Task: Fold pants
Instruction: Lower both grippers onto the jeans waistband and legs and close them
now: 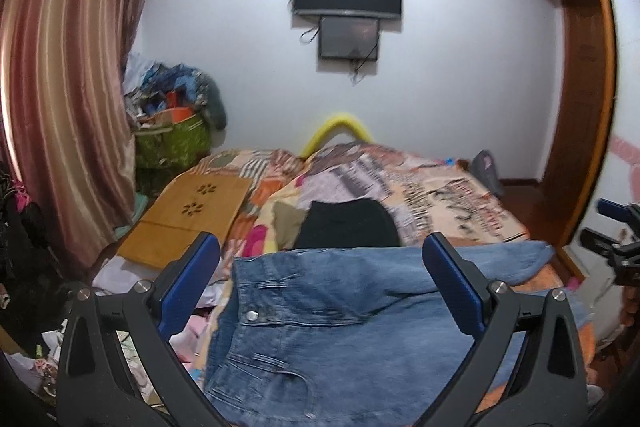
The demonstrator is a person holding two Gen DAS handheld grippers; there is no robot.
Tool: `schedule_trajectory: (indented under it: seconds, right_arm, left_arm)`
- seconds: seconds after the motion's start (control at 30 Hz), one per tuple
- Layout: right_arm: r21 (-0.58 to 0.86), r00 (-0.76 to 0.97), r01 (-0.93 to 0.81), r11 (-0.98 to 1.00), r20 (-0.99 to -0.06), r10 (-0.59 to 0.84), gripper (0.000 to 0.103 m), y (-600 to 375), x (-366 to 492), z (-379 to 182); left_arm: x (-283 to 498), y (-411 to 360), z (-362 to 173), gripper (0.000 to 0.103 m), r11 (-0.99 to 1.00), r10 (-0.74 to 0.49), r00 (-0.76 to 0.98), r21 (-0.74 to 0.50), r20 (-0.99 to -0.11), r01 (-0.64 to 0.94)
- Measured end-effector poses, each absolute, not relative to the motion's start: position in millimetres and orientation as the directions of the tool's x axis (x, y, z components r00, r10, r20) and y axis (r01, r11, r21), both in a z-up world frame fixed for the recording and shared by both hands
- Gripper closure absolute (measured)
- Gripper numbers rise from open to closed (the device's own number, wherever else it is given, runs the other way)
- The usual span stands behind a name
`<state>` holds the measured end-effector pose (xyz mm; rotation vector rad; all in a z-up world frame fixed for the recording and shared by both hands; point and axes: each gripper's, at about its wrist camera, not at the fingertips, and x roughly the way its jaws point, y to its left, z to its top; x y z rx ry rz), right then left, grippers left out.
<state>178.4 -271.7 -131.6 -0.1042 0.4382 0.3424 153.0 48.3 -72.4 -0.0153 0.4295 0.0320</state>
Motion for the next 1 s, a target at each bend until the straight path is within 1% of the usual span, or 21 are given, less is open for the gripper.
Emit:
schedule_trajectory:
  seconds: [0.2,0.23,0.3,0.4,0.5,0.6,0.67,0.73,0.77,0.87,1.0]
  right_arm:
    - [-0.021,0.807,-0.285,0.958,-0.545,0.228,0.000,-299.7,229.9,-169.4]
    - [-0.023,0.798,-0.274,0.962,-0.563,0.214,0.000,-304.8,239.2,-176.1]
    - [-0.020,0.780,-0.256,0.966,-0.595,0.194,0.000,-314.2,255.8,-188.2]
    - [0.021,0.738,-0.221,0.975,-0.650,0.181,0.001,-328.4,283.1,-207.7]
    - [0.055,0.700,-0.173,0.983,-0.696,0.162,0.001,-336.0,309.3,-227.9]
    - [0.053,0.676,-0.156,0.986,-0.722,0.146,0.001,-338.3,332.4,-244.2]
    - [0.046,0.663,-0.159,0.986,-0.736,0.142,0.001,-337.3,346.5,-253.5]
    - [0.038,0.643,-0.174,0.984,-0.752,0.143,0.001,-332.7,362.9,-262.5]
    - [0.036,0.633,-0.182,0.983,-0.761,0.145,0.001,-329.7,371.1,-266.7]
    - [0.044,0.597,-0.227,0.973,-0.783,0.175,0.001,-323.2,394.9,-278.1]
    - [0.035,0.535,-0.316,0.948,-0.819,0.209,0.002,-307.4,424.0,-294.3]
  left_arm:
    - [216.9,87.8,-108.1,0.000,0.994,0.010,0.876,-0.092,-0.483,-0.062]
    - [228.5,93.6,-114.9,0.001,0.993,0.026,0.868,-0.089,-0.496,-0.081]
    - [250.6,100.9,-127.2,0.004,0.991,0.058,0.854,-0.071,-0.517,-0.110]
    - [285.9,118.0,-150.9,0.007,0.987,0.113,0.819,-0.032,-0.562,-0.158]
    - [321.1,133.7,-182.6,0.012,0.981,0.135,0.767,-0.023,-0.627,-0.192]
    - [348.3,144.3,-209.2,0.014,0.977,0.153,0.722,-0.008,-0.675,-0.214]
    - [366.6,152.0,-229.7,0.017,0.976,0.152,0.689,-0.003,-0.708,-0.218]
    - [380.7,156.0,-244.6,0.021,0.977,0.147,0.656,0.004,-0.740,-0.214]
    - [388.8,159.2,-253.7,0.025,0.977,0.143,0.638,0.006,-0.757,-0.211]
    - [409.0,167.2,-275.2,0.030,0.978,0.120,0.582,-0.003,-0.804,-0.207]
    - [424.0,190.7,-293.4,0.036,0.971,0.105,0.530,-0.028,-0.841,-0.237]
